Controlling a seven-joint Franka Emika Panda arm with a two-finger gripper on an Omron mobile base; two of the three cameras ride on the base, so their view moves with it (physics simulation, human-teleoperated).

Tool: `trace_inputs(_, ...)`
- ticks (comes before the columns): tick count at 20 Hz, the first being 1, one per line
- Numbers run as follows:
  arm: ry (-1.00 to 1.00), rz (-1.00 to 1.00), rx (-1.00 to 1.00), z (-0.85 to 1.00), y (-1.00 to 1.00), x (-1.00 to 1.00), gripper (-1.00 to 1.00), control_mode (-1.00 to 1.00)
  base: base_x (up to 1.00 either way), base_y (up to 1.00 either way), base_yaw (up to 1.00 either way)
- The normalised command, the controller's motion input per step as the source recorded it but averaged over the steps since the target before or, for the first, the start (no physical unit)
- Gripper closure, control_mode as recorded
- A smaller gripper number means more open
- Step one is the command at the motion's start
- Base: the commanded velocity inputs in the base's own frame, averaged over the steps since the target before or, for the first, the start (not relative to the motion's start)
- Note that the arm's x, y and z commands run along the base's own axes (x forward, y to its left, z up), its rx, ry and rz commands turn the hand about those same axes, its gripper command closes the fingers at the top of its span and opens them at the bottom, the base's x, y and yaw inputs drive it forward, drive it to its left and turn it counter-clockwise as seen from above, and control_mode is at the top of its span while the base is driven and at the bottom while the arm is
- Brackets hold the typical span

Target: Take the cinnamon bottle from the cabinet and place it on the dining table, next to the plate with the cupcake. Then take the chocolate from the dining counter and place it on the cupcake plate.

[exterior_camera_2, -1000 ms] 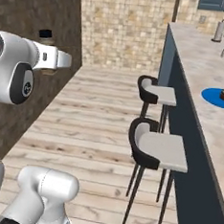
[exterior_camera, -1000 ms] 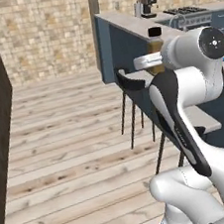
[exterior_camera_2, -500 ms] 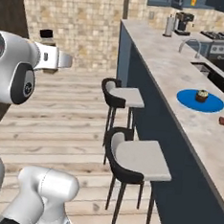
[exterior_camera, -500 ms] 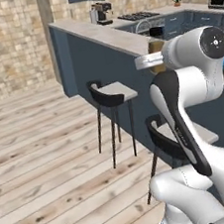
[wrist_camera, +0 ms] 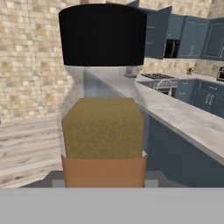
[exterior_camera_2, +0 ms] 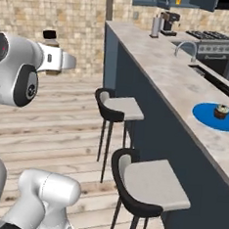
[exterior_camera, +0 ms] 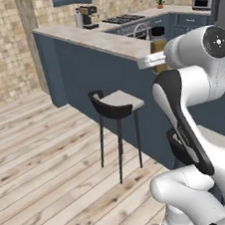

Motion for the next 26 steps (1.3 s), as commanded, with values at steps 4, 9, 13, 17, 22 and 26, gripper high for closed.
trace_inputs(4,0.00,0.00,0.00,0.00,0.00,0.00,1.00,1.00,0.48,0.54,-0.38)
trace_inputs(9,0.00,0.00,0.00,0.00,0.00,0.00,1.00,1.00,0.48,0.39,-0.54)
trace_inputs(13,0.00,0.00,0.00,0.00,0.00,0.00,1.00,1.00,0.45,0.31,-0.67)
trace_inputs(17,0.00,0.00,0.00,0.00,0.00,0.00,1.00,1.00,0.46,0.47,-0.48)
trace_inputs(22,0.00,0.00,0.00,0.00,0.00,0.00,1.00,1.00,0.46,0.47,-0.48)
trace_inputs(26,0.00,0.00,0.00,0.00,0.00,0.00,1.00,1.00,0.39,0.46,-0.51)
